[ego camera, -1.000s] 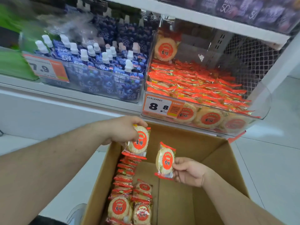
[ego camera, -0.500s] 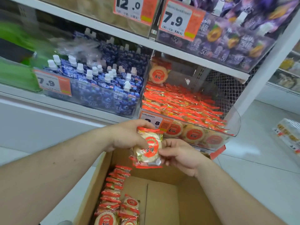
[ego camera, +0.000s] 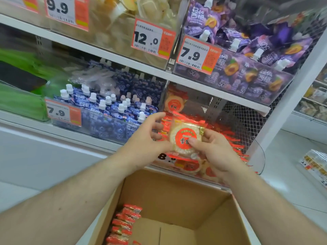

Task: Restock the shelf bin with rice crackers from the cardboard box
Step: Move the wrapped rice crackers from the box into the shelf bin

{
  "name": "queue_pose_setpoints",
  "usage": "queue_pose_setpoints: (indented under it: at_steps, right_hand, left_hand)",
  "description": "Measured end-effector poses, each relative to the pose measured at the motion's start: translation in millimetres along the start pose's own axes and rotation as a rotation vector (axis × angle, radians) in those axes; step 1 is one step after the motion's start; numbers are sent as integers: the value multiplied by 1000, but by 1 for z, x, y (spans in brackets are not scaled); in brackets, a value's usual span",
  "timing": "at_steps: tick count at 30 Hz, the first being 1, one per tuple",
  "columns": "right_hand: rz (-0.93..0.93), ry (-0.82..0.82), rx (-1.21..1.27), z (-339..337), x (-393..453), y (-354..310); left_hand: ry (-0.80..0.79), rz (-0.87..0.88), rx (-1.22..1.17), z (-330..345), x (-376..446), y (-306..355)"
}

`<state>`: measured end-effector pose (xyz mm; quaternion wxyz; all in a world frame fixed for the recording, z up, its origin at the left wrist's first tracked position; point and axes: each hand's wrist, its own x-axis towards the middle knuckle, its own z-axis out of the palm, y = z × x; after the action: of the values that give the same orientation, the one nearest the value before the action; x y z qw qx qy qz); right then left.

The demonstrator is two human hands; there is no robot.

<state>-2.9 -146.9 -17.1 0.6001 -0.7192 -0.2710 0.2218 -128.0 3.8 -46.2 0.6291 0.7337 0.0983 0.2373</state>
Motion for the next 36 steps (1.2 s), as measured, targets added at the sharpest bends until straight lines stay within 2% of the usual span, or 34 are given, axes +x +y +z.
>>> queue_pose_setpoints:
  at_steps: [2,5,8,14,19,25,31,36]
  right_hand:
    - [-43,135,-33,-7,26,-11]
    - [-78,222,-56,-9,69,-15]
    - [-66,269,-101,-5,108,-12]
    - [-81,394,-265,11,157,5]
    - [-47,602,-445,21,170,14]
    - [21,555,-541,40,169,12]
    - [142,512,-485,42,172,7]
    - [162,453,-506,38,170,4]
  left_hand:
    - [81,42,135,0,4,-1]
    - [66,-19,318,1,6,-11]
    - [4,-93,270,5,7,-14]
    - [22,-131,168,6,9,-12]
    - [18,-130,129,4,9,-16]
    - [52,-130,158,5,11,-18]
    - [66,-118,184,7,11,-18]
    - [57,-102,165,9,10,-16]
